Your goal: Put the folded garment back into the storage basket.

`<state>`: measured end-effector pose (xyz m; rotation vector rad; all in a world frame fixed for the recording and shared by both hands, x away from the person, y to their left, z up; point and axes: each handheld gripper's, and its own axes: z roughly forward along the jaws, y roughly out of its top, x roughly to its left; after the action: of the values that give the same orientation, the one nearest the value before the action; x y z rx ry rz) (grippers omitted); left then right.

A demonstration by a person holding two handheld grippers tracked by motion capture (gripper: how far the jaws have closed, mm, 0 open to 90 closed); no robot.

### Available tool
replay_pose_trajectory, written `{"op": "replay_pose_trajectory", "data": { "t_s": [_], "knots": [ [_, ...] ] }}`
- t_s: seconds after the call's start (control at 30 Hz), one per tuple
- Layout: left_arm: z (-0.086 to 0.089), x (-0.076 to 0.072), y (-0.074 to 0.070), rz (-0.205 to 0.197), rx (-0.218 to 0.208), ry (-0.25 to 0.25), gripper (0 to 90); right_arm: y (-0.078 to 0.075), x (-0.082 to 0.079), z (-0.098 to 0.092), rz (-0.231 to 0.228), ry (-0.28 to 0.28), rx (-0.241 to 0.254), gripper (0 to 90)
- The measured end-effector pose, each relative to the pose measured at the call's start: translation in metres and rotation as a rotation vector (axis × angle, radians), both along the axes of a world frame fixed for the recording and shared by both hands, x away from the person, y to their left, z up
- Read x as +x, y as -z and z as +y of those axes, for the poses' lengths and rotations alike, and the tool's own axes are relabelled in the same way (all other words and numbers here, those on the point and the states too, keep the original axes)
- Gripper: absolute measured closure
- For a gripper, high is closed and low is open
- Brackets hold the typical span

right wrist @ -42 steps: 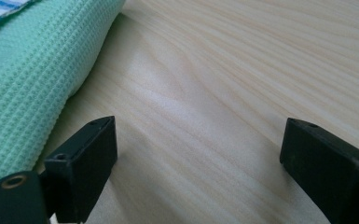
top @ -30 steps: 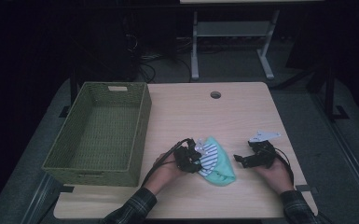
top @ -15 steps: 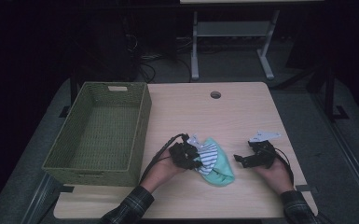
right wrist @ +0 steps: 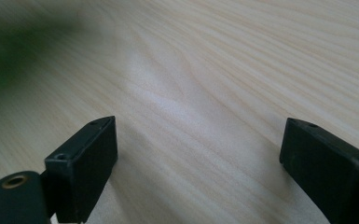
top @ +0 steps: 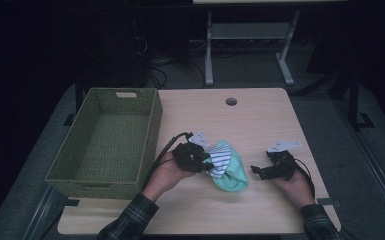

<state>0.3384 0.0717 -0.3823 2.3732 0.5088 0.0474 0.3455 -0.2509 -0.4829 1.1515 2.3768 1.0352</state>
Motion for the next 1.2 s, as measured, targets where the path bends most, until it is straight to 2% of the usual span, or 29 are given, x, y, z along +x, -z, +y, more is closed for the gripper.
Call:
{"op": "replay_pose_trajectory", "data": {
  "t_s": [0.4,0.57,0.83,1.03,1.2],
  "knots": [
    [0.030,0.002,-0.046,-0.027,-0.027,-0.026,74.4,0.000,0.000,0.000,0.000,0.007,0.002,10.8],
    [0.049,0.004,-0.065,-0.056,-0.028,-0.059,74.3,0.000,0.000,0.000,0.001,0.008,0.002,10.5],
    [0.088,0.007,-0.087,-0.081,-0.049,-0.138,74.3,0.001,0.002,0.002,0.023,0.043,-0.012,0.4],
    [0.121,0.007,-0.101,-0.111,-0.066,-0.214,74.3,0.001,0.003,0.001,0.018,0.045,-0.019,0.0],
    [0.149,0.008,-0.107,-0.124,-0.048,-0.279,74.3,0.001,0.003,0.001,0.018,0.045,-0.018,0.1]
  ]
}}
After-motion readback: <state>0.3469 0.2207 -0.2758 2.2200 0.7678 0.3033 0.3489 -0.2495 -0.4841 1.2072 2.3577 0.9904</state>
